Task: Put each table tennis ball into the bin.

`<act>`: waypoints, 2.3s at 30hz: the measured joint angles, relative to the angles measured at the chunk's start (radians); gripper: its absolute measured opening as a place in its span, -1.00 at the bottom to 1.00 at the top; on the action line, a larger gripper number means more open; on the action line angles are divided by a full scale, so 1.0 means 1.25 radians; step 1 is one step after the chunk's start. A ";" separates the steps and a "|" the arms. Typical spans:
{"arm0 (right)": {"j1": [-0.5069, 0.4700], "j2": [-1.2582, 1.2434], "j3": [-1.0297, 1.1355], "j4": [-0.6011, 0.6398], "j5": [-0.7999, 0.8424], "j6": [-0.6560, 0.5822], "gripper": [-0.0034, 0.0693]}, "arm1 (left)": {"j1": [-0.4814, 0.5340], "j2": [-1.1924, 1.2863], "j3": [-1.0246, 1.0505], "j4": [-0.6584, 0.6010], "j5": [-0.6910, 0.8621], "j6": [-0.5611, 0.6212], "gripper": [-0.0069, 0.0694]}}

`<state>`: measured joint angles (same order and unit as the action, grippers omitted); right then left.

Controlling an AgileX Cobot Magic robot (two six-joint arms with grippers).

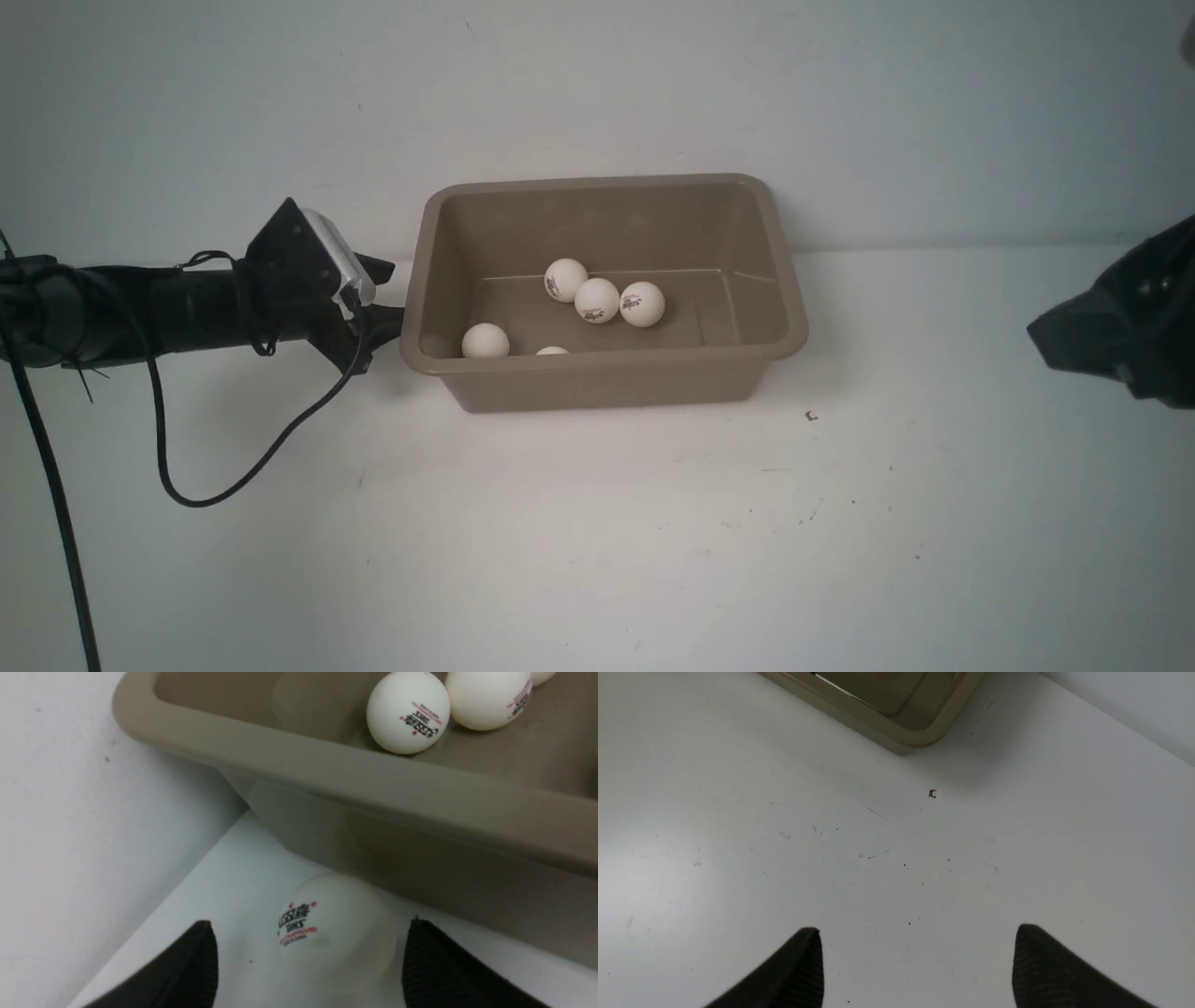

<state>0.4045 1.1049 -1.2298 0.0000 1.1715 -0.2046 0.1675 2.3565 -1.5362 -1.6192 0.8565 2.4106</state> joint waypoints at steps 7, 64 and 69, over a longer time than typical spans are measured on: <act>0.000 0.000 0.000 0.006 -0.002 0.000 0.45 | -0.025 0.020 -0.018 0.011 0.004 -0.013 0.43; 0.000 -0.052 0.001 -0.064 -0.088 0.010 0.45 | -0.221 -0.294 -0.017 0.328 -0.291 -0.557 0.61; 0.000 -0.153 0.001 -0.211 -0.215 0.101 0.45 | -0.189 -0.410 -0.017 0.439 -0.339 -0.672 0.58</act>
<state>0.4045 0.9133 -1.2290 -0.2634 0.9032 -0.0784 -0.0691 1.8442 -1.5577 -1.0706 0.4329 1.5705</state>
